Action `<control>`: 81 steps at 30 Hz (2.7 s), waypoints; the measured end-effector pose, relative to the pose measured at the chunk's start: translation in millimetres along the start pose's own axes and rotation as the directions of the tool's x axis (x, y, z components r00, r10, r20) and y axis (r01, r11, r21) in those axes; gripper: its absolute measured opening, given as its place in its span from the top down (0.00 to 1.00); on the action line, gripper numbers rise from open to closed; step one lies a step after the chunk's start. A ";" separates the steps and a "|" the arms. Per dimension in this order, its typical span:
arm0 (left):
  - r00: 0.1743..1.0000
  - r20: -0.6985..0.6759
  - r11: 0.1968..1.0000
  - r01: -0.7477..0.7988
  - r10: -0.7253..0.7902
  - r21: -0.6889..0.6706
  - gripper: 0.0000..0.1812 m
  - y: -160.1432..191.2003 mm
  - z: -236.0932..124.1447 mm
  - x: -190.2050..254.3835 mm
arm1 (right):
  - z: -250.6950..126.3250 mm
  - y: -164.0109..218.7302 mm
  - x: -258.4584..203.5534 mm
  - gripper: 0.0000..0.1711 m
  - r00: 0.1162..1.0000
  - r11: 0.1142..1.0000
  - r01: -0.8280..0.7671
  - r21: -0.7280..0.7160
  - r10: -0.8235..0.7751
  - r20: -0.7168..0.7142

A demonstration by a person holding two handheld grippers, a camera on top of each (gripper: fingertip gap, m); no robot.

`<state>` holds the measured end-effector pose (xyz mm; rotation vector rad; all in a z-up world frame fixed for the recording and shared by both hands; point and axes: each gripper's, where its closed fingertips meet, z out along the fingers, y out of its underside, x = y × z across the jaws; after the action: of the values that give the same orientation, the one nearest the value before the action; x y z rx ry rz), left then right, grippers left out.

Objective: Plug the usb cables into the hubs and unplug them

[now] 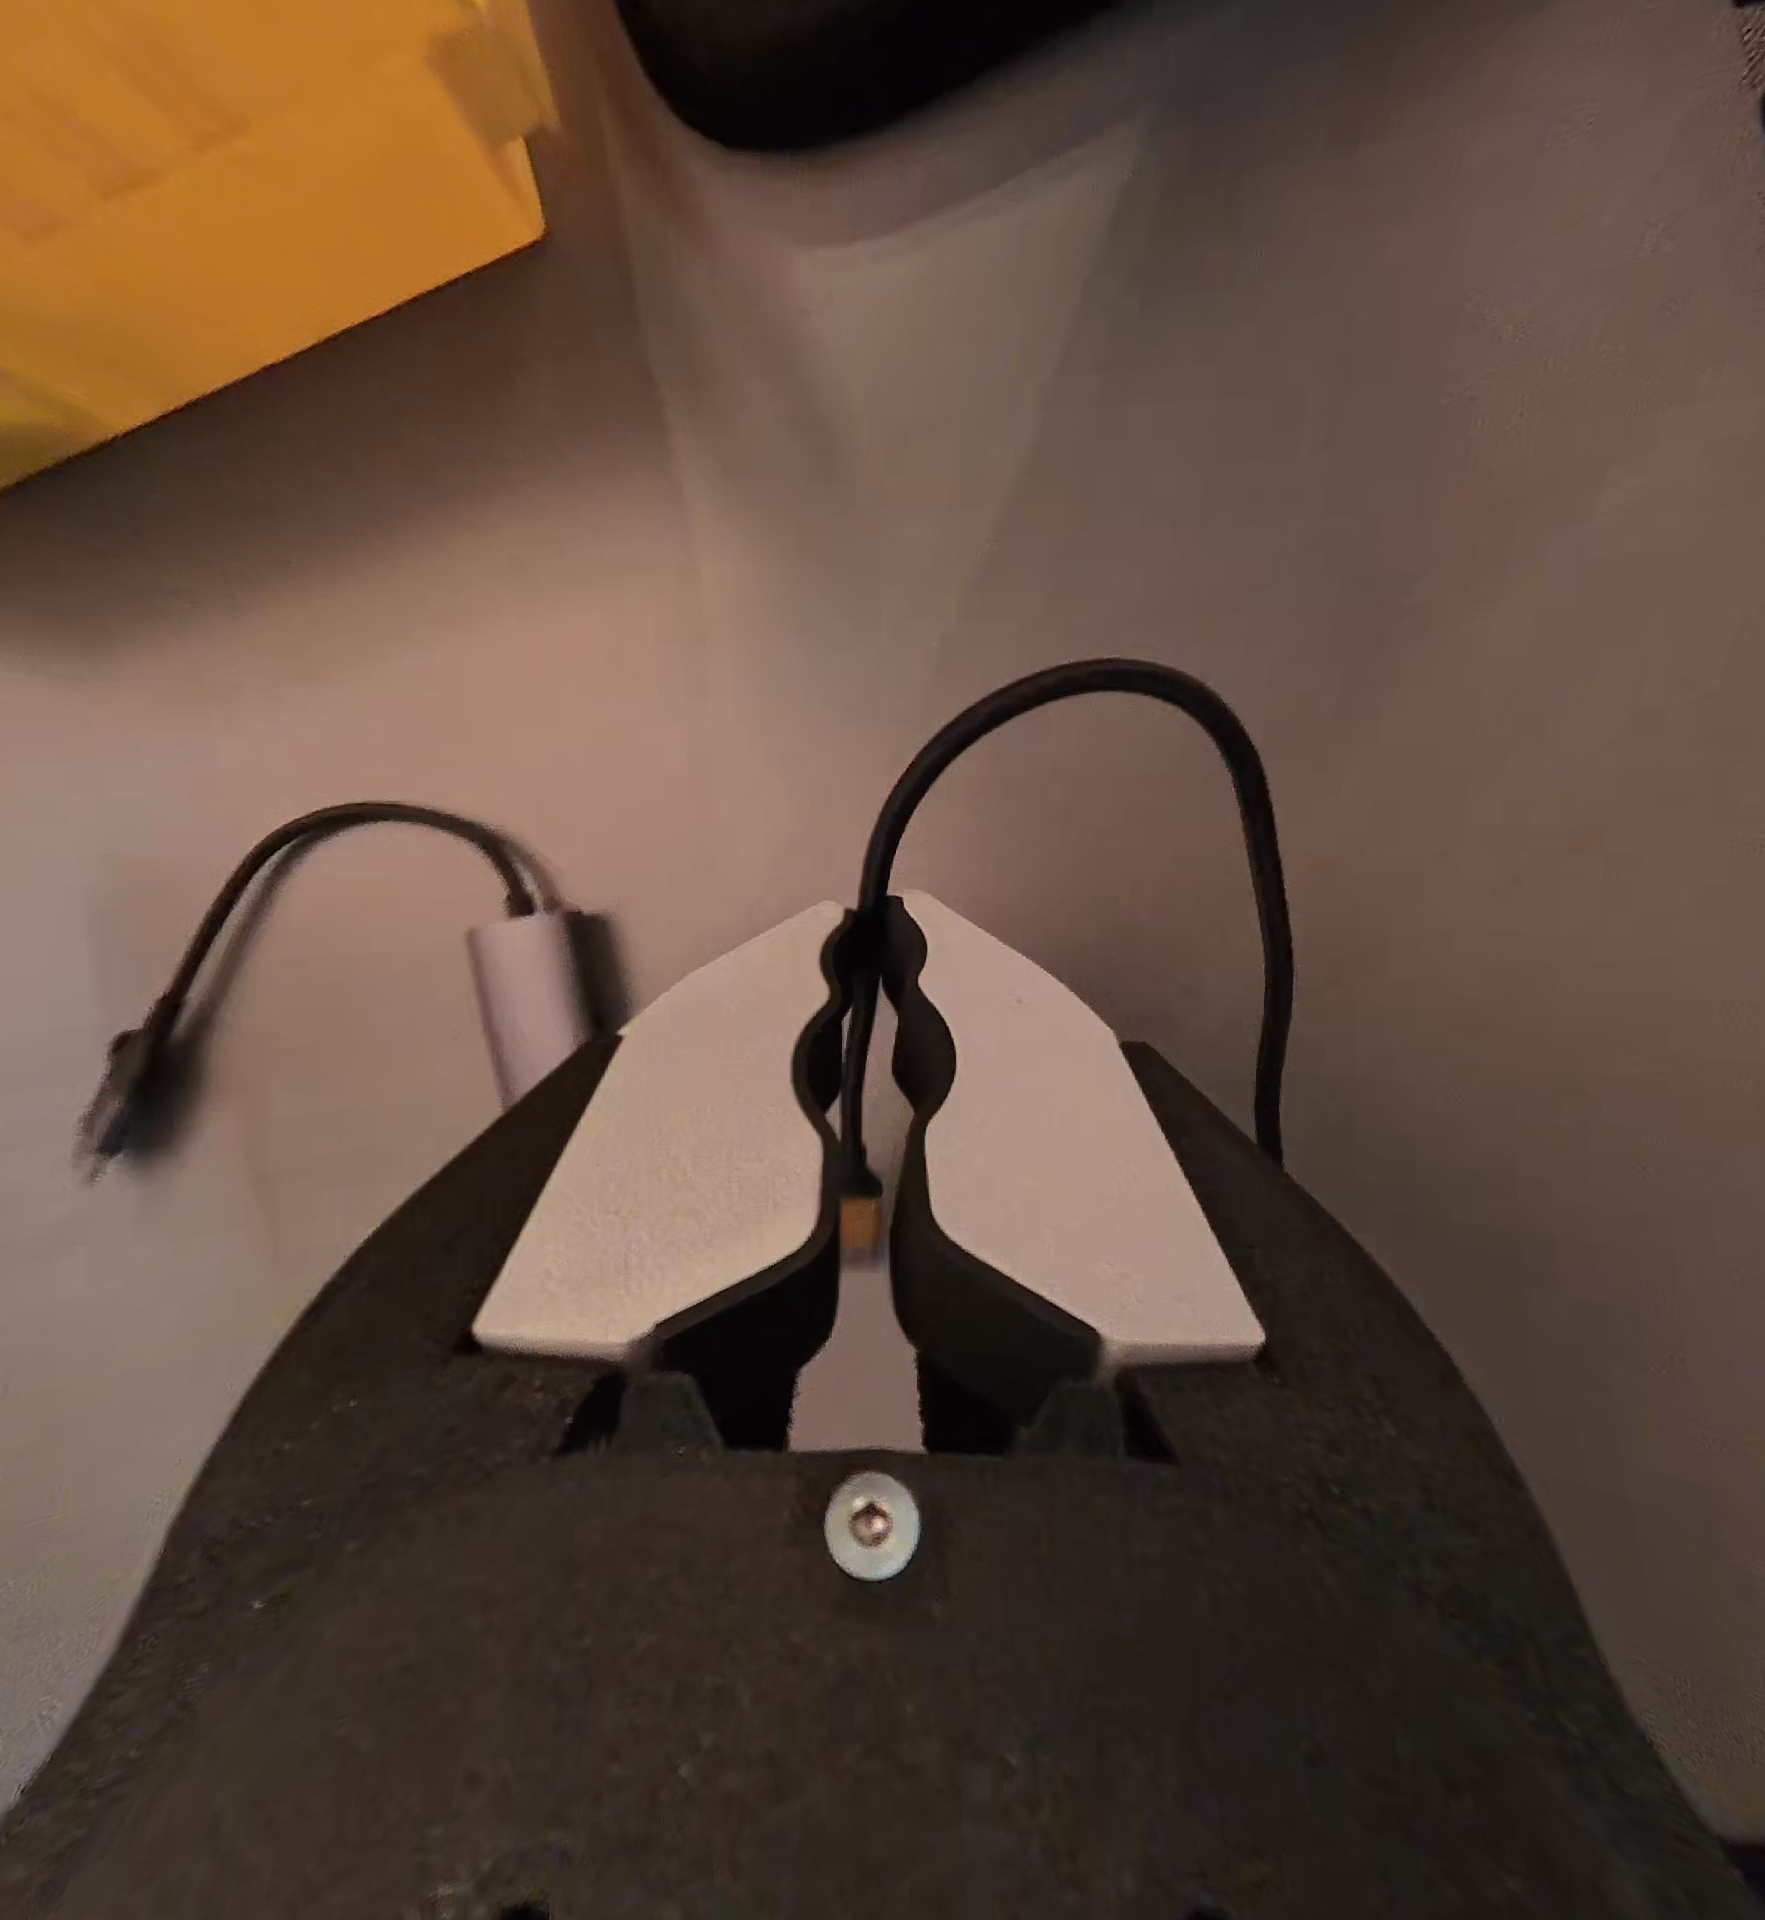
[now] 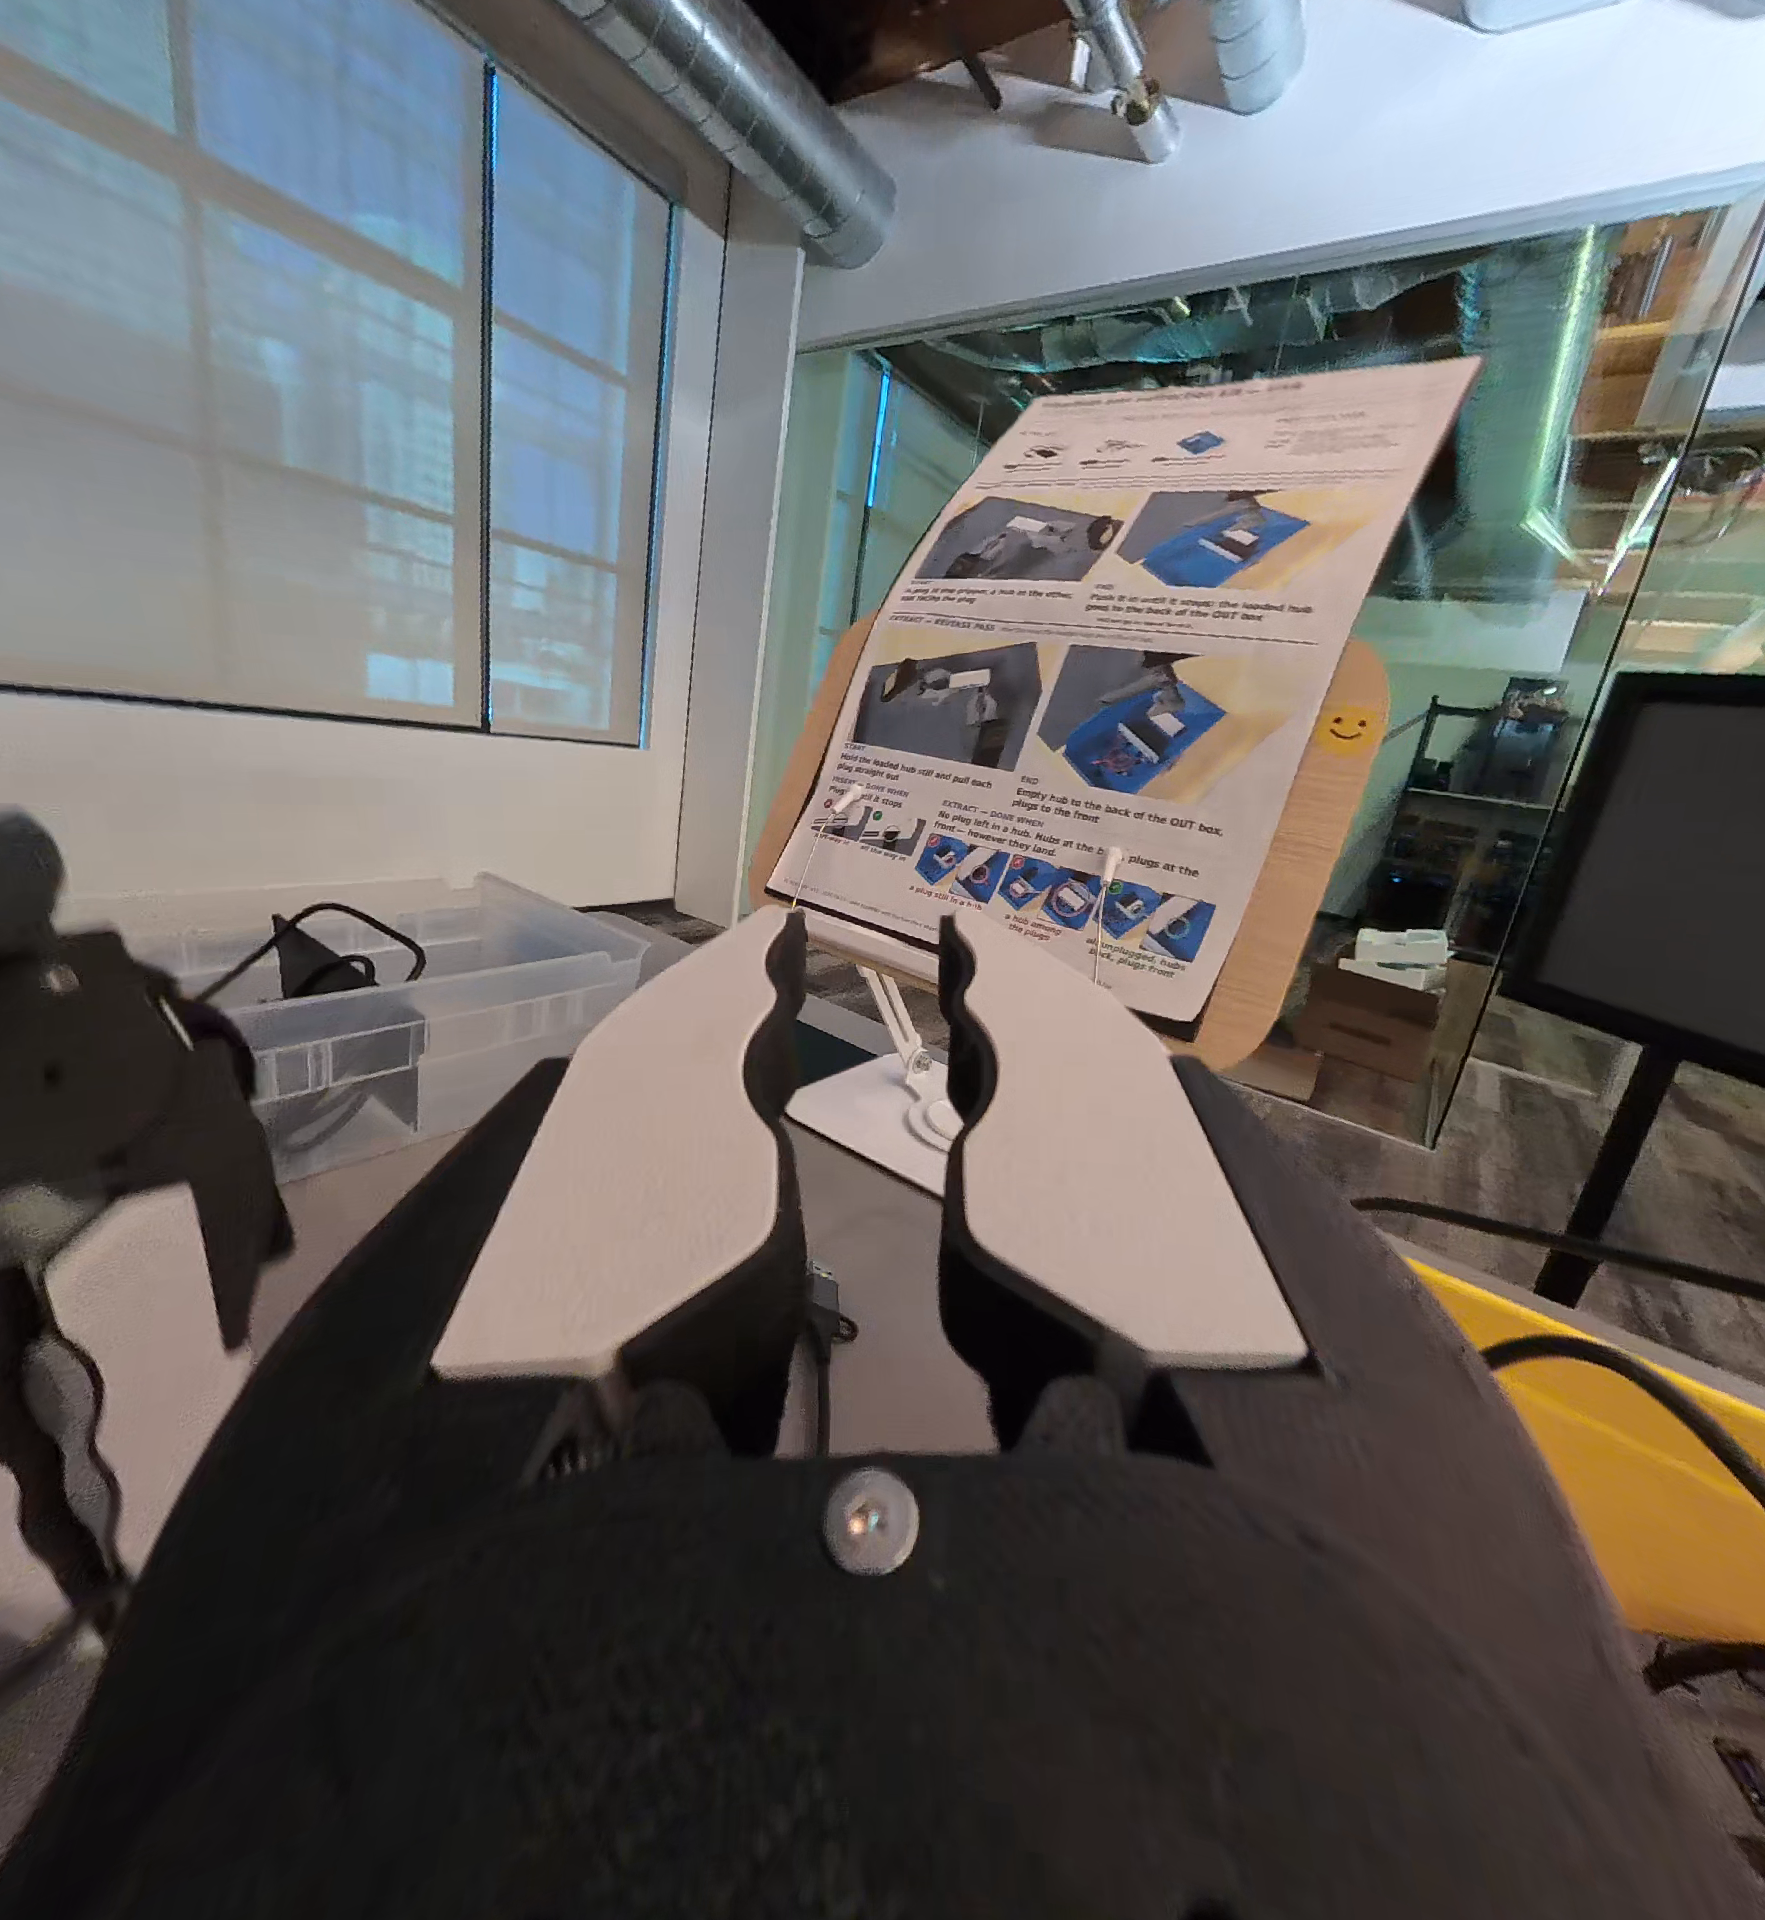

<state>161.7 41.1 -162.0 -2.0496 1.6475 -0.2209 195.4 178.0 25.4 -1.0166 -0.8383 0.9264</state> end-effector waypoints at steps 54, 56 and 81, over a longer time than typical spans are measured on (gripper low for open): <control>0.942 0.243 0.933 0.287 -0.233 -0.217 0.83 72.0 -62.8 -27.9 | 4.5 141.8 -172.1 0.73 0.735 0.860 0.150 -0.489 0.234 0.637; 0.943 0.260 0.938 0.269 -0.210 -0.218 0.83 67.1 -66.7 -25.6 | 3.5 159.2 -172.3 0.71 0.715 0.816 0.134 -0.562 0.313 0.625; 0.884 0.291 0.853 0.193 -0.365 0.485 0.65 8.8 -125.4 -39.6 | -15.7 102.3 -163.4 0.81 0.410 0.749 -0.186 -0.637 0.648 0.642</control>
<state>91.0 42.9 -50.9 -1.8270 0.9486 -0.2597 124.4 48.0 -99.0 -1.2365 -1.7563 1.8267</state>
